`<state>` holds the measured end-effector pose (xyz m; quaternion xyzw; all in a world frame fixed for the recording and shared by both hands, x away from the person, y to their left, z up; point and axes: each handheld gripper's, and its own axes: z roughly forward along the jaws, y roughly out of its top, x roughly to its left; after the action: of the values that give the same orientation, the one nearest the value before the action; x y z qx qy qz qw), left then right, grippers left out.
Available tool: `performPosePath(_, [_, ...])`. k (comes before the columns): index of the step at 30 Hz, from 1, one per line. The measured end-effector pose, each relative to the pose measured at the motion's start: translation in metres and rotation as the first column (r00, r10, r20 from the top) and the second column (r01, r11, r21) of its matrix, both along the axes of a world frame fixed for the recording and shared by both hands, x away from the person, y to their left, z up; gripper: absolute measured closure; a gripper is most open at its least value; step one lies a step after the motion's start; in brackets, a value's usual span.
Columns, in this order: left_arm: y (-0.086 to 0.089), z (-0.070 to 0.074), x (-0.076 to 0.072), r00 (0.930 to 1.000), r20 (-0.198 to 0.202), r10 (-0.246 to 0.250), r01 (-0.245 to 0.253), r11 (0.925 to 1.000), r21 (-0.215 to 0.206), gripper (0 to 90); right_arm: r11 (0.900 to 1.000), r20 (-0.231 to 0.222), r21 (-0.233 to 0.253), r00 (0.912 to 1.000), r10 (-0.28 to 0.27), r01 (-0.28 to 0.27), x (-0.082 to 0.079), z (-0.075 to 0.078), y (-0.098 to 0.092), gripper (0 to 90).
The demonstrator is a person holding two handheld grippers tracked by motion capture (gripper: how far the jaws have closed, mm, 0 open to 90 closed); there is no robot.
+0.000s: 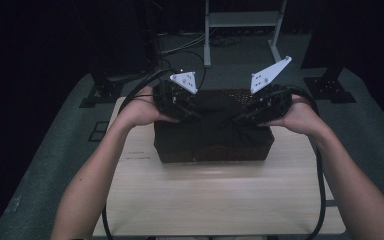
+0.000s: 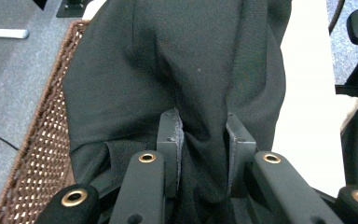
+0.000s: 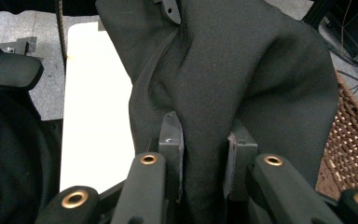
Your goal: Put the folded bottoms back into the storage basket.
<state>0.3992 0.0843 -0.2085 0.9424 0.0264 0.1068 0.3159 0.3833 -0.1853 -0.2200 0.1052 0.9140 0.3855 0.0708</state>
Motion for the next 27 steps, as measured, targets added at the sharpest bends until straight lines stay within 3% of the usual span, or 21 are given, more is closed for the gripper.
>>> performPosePath(19, [-0.003,0.008,0.032,1.0,0.006,-0.002,0.002,0.9999,0.013,72.4,1.0,0.012,-0.013,0.9999,-0.005,0.005,0.03,0.007,-0.001,72.3])
performPosePath(27, [0.003,0.008,0.045,0.9999,0.011,-0.005,0.005,1.0,-0.008,72.4,1.0,0.024,-0.017,0.9997,0.008,-0.008,0.044,0.011,0.002,72.3])
